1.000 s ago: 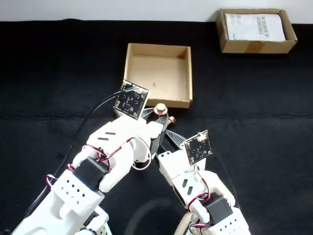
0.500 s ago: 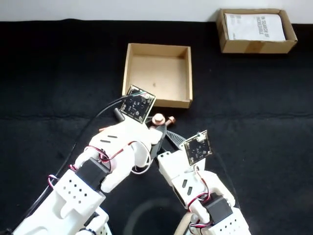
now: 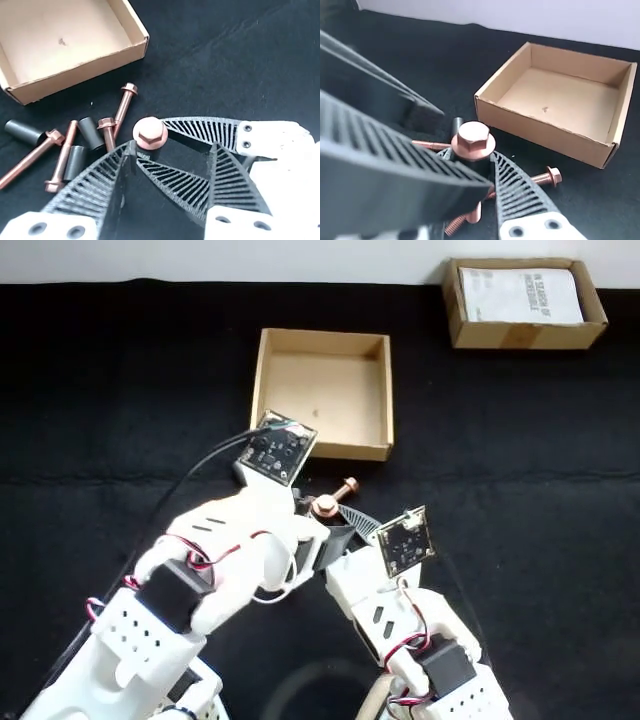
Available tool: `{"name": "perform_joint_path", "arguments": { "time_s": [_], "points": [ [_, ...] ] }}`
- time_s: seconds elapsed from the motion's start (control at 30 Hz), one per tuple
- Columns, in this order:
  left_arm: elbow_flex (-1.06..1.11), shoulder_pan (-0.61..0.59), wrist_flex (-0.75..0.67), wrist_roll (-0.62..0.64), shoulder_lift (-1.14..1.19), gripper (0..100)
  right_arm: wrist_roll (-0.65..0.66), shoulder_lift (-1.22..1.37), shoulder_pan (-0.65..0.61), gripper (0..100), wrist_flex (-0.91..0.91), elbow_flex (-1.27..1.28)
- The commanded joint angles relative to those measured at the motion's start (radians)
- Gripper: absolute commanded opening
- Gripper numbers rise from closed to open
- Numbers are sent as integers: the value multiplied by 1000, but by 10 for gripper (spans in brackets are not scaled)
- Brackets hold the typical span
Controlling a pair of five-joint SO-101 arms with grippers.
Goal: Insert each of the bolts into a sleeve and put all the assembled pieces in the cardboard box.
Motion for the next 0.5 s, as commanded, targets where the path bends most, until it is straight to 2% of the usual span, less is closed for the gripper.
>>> {"name": "perform_joint_path", "arguments": {
  "time_s": [0.0, 0.2, 0.27, 0.33, 0.47],
  "points": [
    [-113, 5, 112, 3, -7, 235, 11, -10, 15, 8, -18, -18],
    [-282, 7, 333, 3, -7, 234, 15, -7, 68, 8, -21, -65],
    [-337, 7, 399, 3, -7, 226, 60, -7, 85, 8, -21, -99],
    [-389, 7, 443, 3, -7, 174, 97, -7, 94, 8, -22, -122],
    [-452, 5, 463, 3, -7, 0, 114, 87, 99, 8, -22, -203]
  ]
}}
